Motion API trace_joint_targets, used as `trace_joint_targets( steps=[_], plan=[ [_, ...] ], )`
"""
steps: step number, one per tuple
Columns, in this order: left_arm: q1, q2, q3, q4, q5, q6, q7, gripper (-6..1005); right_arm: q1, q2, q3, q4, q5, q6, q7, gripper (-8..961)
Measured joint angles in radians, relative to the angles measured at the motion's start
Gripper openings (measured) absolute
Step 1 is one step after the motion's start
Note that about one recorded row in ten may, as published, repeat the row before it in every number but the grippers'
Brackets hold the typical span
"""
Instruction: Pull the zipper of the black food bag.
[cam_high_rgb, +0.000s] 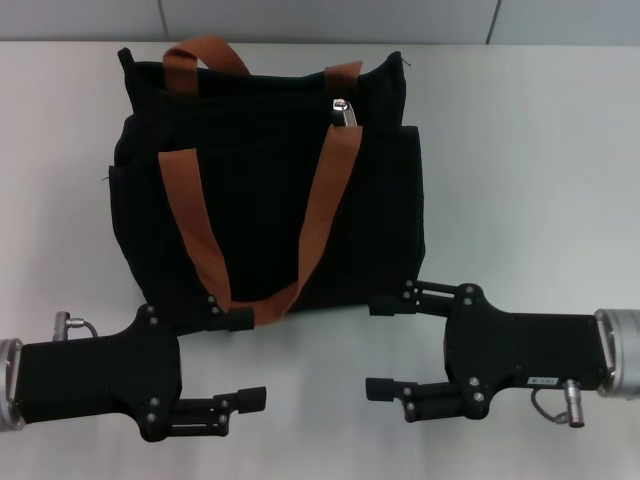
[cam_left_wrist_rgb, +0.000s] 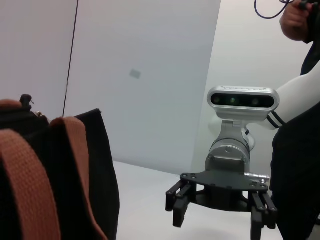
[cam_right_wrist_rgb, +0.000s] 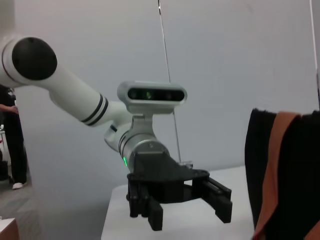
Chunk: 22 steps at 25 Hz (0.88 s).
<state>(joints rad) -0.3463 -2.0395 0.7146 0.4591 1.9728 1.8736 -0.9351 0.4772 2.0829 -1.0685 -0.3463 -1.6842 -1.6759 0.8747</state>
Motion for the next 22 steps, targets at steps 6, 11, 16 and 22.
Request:
trace_joint_targets(
  steps=[6, 11, 16, 22],
  plan=[
    [-0.001, 0.004, 0.001, -0.001, 0.013, -0.002, -0.001, 793, 0.001, 0.002, -0.002, 0.006, 0.000, 0.010, -0.001, 811],
    [0.000, 0.004, 0.001, -0.002, 0.014, -0.002, 0.000, 793, 0.001, 0.002, -0.006, 0.008, 0.000, 0.013, -0.011, 811],
    [0.000, 0.004, 0.002, -0.002, 0.015, -0.002, 0.001, 793, 0.001, 0.002, -0.009, 0.009, 0.000, 0.017, -0.022, 810],
    [0.001, 0.004, 0.002, -0.002, 0.015, -0.002, -0.001, 793, 0.000, 0.002, -0.009, 0.010, 0.003, 0.025, -0.027, 810]
  ],
)
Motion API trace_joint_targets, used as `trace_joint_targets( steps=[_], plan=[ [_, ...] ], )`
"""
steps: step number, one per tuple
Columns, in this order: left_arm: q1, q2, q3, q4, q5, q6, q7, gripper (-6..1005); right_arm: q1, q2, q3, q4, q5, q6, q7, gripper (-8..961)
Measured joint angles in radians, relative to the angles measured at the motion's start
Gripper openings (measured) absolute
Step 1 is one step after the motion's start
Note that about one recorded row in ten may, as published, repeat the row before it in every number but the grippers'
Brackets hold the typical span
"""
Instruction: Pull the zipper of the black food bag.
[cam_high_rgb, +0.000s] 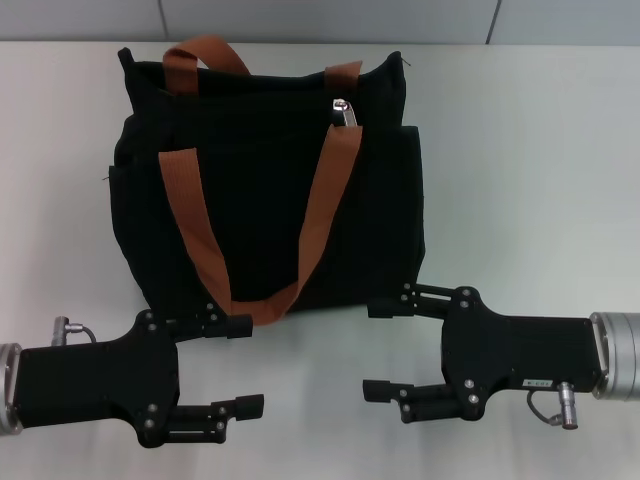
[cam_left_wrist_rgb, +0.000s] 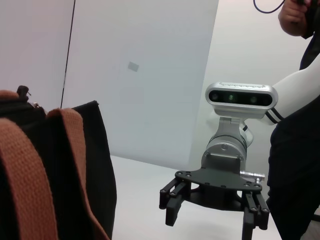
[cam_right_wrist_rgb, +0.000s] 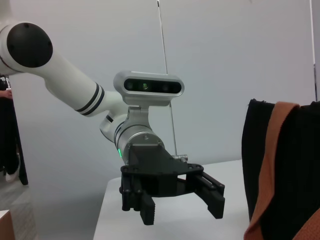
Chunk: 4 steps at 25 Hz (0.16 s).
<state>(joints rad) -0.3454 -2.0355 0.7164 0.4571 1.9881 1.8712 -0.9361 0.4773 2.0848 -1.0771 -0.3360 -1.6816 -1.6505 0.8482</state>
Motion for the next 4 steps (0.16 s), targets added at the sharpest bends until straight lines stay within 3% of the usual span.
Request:
trace_joint_targets(
  steps=[4],
  plan=[
    [0.000, 0.000, 0.000, 0.000, 0.000, 0.005, 0.001, 793, 0.000, 0.001, 0.000, 0.000, 0.003, 0.001, 0.000, 810]
  ],
)
